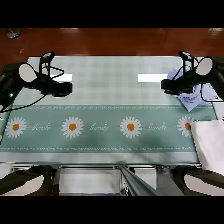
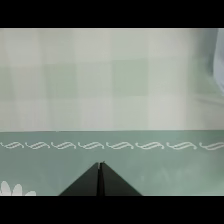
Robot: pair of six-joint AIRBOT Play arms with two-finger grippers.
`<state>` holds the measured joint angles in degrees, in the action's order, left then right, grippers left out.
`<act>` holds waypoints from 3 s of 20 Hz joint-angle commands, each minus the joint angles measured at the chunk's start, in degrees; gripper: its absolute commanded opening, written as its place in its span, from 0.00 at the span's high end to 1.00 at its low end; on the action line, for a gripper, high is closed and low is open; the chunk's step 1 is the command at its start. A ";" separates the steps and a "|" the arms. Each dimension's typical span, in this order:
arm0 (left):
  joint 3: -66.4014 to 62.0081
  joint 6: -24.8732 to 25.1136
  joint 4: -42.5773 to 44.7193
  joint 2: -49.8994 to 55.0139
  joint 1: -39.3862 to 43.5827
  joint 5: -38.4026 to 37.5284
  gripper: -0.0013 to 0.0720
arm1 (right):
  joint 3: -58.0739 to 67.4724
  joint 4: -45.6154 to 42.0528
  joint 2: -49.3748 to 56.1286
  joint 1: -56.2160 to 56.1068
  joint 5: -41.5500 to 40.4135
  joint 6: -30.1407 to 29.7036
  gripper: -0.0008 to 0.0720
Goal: Fold the shirts.
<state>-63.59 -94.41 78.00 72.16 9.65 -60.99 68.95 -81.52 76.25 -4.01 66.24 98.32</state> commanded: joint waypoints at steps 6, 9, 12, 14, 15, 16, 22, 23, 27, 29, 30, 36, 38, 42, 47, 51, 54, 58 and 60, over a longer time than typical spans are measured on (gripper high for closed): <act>0.02 0.02 0.02 0.02 0.02 0.00 0.95 | -0.02 0.00 0.00 -0.02 0.00 0.02 0.95; 0.02 0.02 0.02 0.02 0.02 0.00 0.95 | -0.02 -0.02 0.02 -0.02 0.00 0.00 0.96; 0.02 0.02 0.02 0.02 0.02 0.00 0.95 | -0.02 0.00 0.00 -0.02 0.00 0.00 0.96; 0.02 0.02 0.02 0.02 0.02 0.00 0.95 | -0.02 0.02 0.02 -0.02 -0.74 0.00 0.96; 0.02 0.02 0.02 0.02 0.02 0.04 0.95 | -0.02 0.00 0.02 -0.02 -2.08 0.00 0.96; 0.02 0.02 0.00 0.02 0.02 0.90 0.95 | -0.02 -0.02 0.02 -0.02 -3.91 0.00 0.96; 0.02 2.54 3.39 0.81 -0.04 17.57 0.29 | -0.04 -12.39 1.07 0.11 -27.12 1.73 0.19; 0.00 3.15 7.06 1.29 -0.15 21.31 0.02 | -0.02 -18.86 1.90 0.66 -31.67 5.92 0.13; -0.57 0.55 13.53 1.25 -5.03 21.24 0.02 | 2.05 -37.18 4.61 10.99 -30.14 28.50 0.13; -0.33 -6.10 13.44 1.57 -8.17 18.01 0.03 | 2.05 -32.48 7.69 17.31 -24.94 27.12 0.16; 0.42 -6.67 12.83 1.88 -8.63 17.90 0.03 | 2.05 -28.00 9.92 19.37 -22.58 22.01 0.17; 1.92 -6.05 10.27 3.87 -6.27 14.69 0.03 | 2.08 -16.55 18.69 20.72 -13.62 9.44 0.26; 1.11 -7.04 10.47 3.58 -6.64 12.04 0.03 | 4.76 -11.23 18.58 20.74 -7.80 2.93 0.95; -1.22 -0.52 12.02 -0.13 -7.98 4.04 0.03 | 17.03 -6.88 10.84 19.30 -2.62 -7.17 0.96; 3.82 0.04 12.81 -13.86 -9.64 -0.81 0.03 | 22.29 -5.57 -10.97 13.20 -14.73 -8.04 0.96; 19.06 0.04 2.25 -32.22 -6.97 3.45 0.03 | 22.29 -5.27 -24.17 5.20 -15.19 -10.71 0.96; 26.60 -0.61 -1.09 -43.89 -3.67 2.69 0.03 | 22.29 -5.22 -28.55 -0.83 -17.03 -10.71 0.96; 28.06 -4.28 -1.07 -51.54 -2.73 2.51 0.03 | 19.93 -4.28 -28.20 -12.81 -9.68 -11.37 0.96; 28.06 -4.26 -1.11 -51.10 -2.73 2.47 0.03 | 11.63 -3.63 -27.04 -18.75 -8.46 -8.59 0.96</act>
<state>-36.82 -97.58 77.89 23.97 6.44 -58.54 87.07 -85.93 49.04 -14.76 54.65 87.55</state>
